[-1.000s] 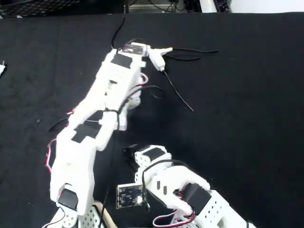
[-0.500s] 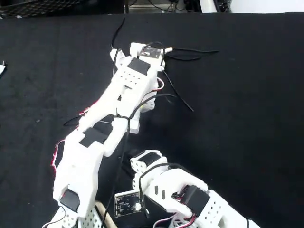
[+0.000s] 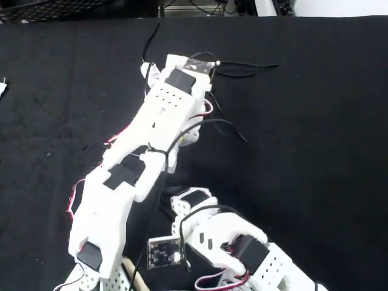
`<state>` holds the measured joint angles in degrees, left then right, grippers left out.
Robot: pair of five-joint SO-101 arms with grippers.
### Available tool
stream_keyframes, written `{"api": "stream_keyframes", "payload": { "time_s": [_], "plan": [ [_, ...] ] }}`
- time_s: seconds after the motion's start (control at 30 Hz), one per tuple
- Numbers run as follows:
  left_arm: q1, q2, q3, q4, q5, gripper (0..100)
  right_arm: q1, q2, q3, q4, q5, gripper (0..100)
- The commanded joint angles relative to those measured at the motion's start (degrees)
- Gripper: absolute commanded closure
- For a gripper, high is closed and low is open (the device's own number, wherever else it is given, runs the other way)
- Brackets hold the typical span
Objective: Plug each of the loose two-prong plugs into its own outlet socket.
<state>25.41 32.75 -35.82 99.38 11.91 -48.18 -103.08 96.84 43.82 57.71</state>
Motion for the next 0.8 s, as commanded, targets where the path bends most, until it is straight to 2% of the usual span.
{"api": "stream_keyframes", "payload": {
  "time_s": [0.0,0.13,0.23,0.47,0.57,0.77],
  "plan": [
    [2.1,-2.7,-2.9,1.5,-1.0,97,4.6,0.3,0.0,0.2,0.2,98.6],
    [2.3,-2.7,-3.1,1.4,-1.0,97,9.2,2.8,0.1,-1.7,0.1,98.6],
    [3.1,-2.7,-2.5,1.4,-1.0,97,11.9,7.3,0.3,-8.5,0.1,98.6],
    [2.7,-4.8,-3.4,1.4,-1.4,97,12.4,21.9,0.3,-25.4,-3.8,98.6],
    [2.7,-5.5,-3.4,1.4,-4.8,97,12.4,26.8,0.3,-31.8,-3.8,98.6],
    [1.0,-5.2,-3.9,1.3,-5.4,97,14.0,29.5,0.2,-36.7,-3.5,98.6]
  ]
}}
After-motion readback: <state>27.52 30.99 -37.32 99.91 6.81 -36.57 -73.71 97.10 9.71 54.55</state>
